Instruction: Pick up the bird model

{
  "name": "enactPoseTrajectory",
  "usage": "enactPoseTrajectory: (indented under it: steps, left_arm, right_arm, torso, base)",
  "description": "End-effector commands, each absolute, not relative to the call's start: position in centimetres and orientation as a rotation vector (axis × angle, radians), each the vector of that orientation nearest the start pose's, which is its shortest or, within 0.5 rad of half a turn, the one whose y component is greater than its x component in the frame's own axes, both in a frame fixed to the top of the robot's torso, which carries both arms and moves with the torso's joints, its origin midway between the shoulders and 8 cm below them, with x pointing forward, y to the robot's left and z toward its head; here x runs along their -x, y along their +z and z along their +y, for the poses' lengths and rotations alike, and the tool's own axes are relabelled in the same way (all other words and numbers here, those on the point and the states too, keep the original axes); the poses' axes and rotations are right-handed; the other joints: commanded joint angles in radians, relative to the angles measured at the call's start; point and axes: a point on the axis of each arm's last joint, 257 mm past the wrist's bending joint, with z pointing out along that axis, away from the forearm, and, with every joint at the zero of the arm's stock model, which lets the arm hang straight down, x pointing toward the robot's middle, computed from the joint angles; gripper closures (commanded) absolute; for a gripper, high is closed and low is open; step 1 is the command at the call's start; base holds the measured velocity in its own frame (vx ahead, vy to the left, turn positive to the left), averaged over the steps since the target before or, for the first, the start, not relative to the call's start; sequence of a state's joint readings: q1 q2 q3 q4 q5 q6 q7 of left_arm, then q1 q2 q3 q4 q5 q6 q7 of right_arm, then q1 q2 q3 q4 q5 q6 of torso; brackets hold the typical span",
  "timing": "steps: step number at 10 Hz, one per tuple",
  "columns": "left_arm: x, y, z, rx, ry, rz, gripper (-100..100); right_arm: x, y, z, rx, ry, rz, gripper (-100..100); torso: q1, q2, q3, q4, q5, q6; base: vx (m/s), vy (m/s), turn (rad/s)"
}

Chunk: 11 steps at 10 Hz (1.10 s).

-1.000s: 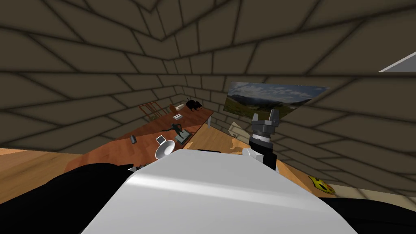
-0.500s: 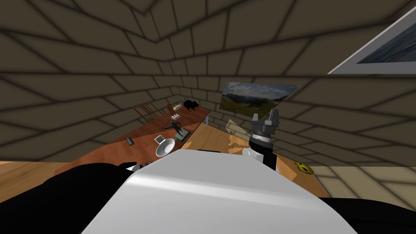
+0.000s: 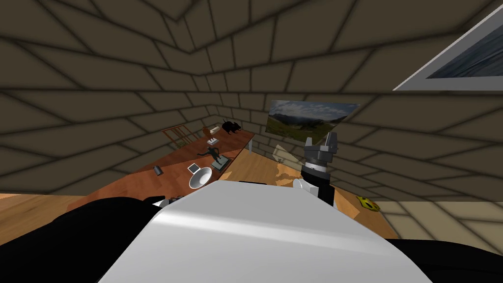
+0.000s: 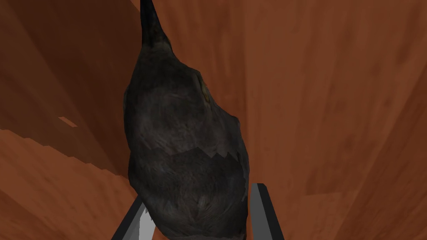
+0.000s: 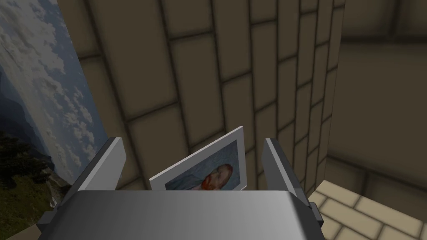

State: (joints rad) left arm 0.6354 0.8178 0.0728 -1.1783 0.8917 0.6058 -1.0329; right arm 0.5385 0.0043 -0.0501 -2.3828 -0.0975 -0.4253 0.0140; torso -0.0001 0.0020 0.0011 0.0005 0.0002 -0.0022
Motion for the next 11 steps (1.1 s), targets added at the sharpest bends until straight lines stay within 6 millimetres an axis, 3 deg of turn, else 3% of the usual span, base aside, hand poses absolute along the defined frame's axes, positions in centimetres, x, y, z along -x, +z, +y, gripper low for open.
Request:
enactPoseTrajectory:
  steps: [1,2,10,11]
  left_arm:
    - [-1.7,-50.5,62.7,1.455,0.306,2.526,0]
    - [-1.5,-50.2,62.6,1.423,0.302,2.541,100]
    - [-0.3,-48.5,61.8,1.270,0.284,2.610,100]
    - [-0.3,-48.5,61.8,1.266,0.282,2.611,0]
  right_arm:
    - [-32.7,4.5,-30.7,-0.709,1.290,0.557,0]
    - [-32.7,4.5,-30.7,-0.709,1.290,0.557,0]
    - [-32.7,4.5,-30.7,-0.709,1.290,0.557,0]
    - [-32.7,4.5,-30.7,-0.709,1.290,0.557,0]
  torso:
    - [0.000,0.000,0.000,0.000,0.000,0.000]
    - [0.000,0.000,0.000,0.000,0.000,0.000]
    - [-0.002,-0.010,-0.006,-0.002,-0.001,0.001]
    - [-0.001,-0.006,-0.004,-0.001,-0.001,0.001]
  base:
    - [0.000,0.000,0.000]
    - [0.066,0.007,0.219]
    - [0.133,-0.006,0.176]
    - [0.012,-0.004,-0.007]
